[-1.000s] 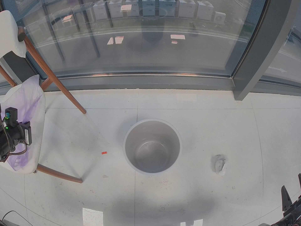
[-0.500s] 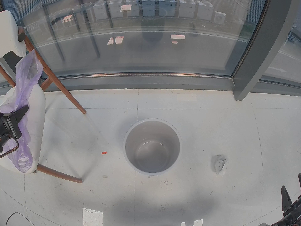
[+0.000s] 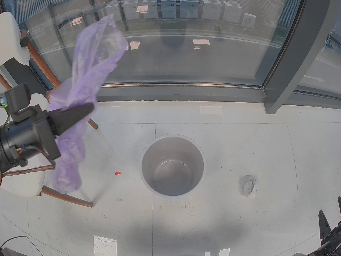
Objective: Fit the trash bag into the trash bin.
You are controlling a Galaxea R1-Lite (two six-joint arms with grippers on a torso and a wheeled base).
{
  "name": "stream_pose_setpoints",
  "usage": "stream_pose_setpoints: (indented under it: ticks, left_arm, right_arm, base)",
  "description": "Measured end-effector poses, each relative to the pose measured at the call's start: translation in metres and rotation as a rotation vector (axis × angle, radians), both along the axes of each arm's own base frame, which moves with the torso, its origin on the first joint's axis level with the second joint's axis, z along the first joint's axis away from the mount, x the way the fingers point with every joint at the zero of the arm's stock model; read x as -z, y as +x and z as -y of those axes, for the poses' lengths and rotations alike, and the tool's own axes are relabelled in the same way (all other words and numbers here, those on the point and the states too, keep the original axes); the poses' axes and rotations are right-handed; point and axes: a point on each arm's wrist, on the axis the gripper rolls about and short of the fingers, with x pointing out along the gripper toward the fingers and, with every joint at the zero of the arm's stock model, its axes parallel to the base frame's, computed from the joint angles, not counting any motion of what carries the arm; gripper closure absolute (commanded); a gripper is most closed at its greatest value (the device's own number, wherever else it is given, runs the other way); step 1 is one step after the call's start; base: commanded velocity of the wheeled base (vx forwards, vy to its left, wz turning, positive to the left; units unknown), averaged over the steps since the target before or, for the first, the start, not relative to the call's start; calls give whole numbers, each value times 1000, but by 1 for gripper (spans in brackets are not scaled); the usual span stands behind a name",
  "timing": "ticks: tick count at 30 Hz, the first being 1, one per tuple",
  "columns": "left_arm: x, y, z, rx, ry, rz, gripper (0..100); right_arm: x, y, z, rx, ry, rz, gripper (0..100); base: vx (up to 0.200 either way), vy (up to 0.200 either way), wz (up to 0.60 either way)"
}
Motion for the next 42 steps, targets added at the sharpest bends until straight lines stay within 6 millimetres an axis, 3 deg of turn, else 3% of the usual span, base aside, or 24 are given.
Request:
stream_pose_setpoints:
  ticks: [5, 12, 17, 25, 29, 35, 42]
  left_arm:
    - [10, 25, 40, 109, 11, -29, 100]
    - [37, 58, 75, 151, 54, -114, 100]
    - [60, 78, 80, 122, 92, -182, 100]
    - [94, 111, 72, 27, 138, -279, 100]
    - [101, 115, 72, -12, 114, -349, 100]
    - [123, 99, 81, -15, 120, -443, 100]
    - [129, 110, 91, -23, 5, -300, 100]
  right_arm:
    - [0, 0, 0, -2, 1, 3, 0]
    - [0, 0, 0, -2, 2, 3, 0]
    - [0, 0, 0, -2, 3, 3, 0]
    - [0, 0, 0, -2, 2, 3, 0]
    - [0, 0, 0, -2, 2, 3, 0]
    - [0, 0, 0, -2, 2, 3, 0]
    - [1, 0, 0, -1, -2, -1, 0]
  base:
    - [0, 0, 0]
    - [0, 0, 0]
    - [0, 0, 0]
    - [0, 0, 0]
    - [0, 0, 0]
    - [0, 0, 0]
    - [0, 0, 0]
